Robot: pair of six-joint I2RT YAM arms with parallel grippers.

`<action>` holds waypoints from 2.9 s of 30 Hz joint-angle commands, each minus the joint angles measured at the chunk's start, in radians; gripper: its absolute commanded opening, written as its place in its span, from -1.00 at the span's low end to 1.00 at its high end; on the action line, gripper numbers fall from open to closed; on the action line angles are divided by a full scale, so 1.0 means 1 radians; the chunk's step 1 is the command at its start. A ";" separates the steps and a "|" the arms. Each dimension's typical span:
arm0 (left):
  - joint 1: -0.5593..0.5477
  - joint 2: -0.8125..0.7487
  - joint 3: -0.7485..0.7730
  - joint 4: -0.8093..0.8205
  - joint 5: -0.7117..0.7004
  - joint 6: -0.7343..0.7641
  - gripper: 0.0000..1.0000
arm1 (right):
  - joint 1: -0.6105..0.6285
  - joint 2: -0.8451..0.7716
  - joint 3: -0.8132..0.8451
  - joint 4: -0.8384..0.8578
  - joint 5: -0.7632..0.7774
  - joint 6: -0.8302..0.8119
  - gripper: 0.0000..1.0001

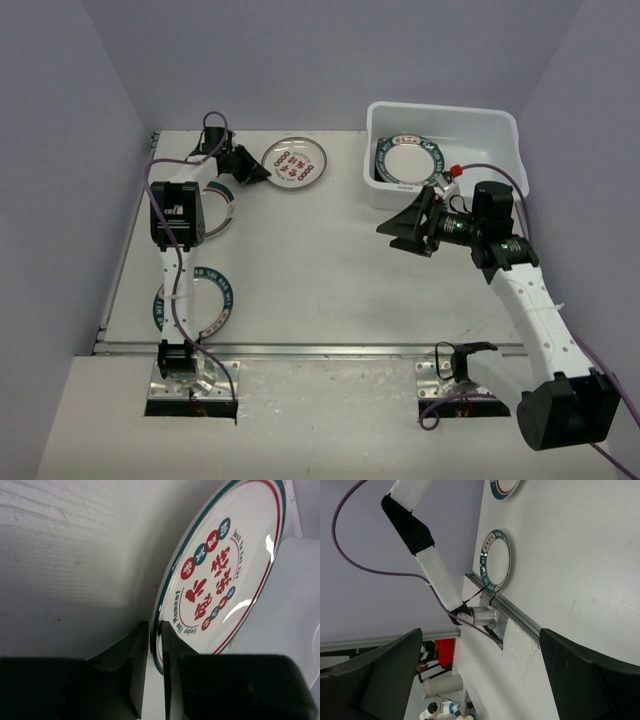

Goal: Place the plates into the plastic bin on the countertop

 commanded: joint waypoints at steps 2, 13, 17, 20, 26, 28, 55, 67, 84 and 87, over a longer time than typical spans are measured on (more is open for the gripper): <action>0.011 0.041 -0.025 0.098 -0.015 -0.117 -0.59 | 0.004 -0.003 0.051 0.043 -0.008 -0.004 0.98; -0.014 0.078 -0.004 0.240 0.114 -0.212 -0.92 | 0.004 -0.007 0.018 0.087 -0.004 0.033 0.98; -0.028 0.031 -0.089 0.274 0.120 -0.198 -1.00 | 0.004 0.005 -0.013 0.145 -0.029 0.049 0.98; -0.028 -0.121 -0.252 0.369 0.128 -0.190 -1.00 | 0.004 0.030 -0.015 0.166 -0.002 0.067 0.98; -0.041 -0.553 -0.512 0.397 0.181 -0.093 -1.00 | 0.004 0.083 0.078 0.079 0.141 -0.027 0.98; -0.079 -0.718 -0.643 0.351 0.173 -0.052 -1.00 | 0.004 0.116 0.119 0.029 0.186 -0.071 0.98; -0.219 -1.447 -1.151 0.189 0.241 -0.098 -1.00 | 0.109 0.360 0.140 0.307 -0.112 0.005 0.04; -0.218 -1.394 -0.906 -0.045 0.113 0.072 0.50 | 0.128 0.368 0.166 0.370 -0.102 0.094 -1.00; -0.150 -1.526 -1.006 -0.431 -0.303 0.289 1.00 | -0.167 0.471 0.365 0.108 0.967 0.671 -1.00; -0.150 -1.553 -1.040 -0.434 -0.279 0.281 1.00 | -0.154 0.552 0.438 0.157 0.987 0.676 -1.00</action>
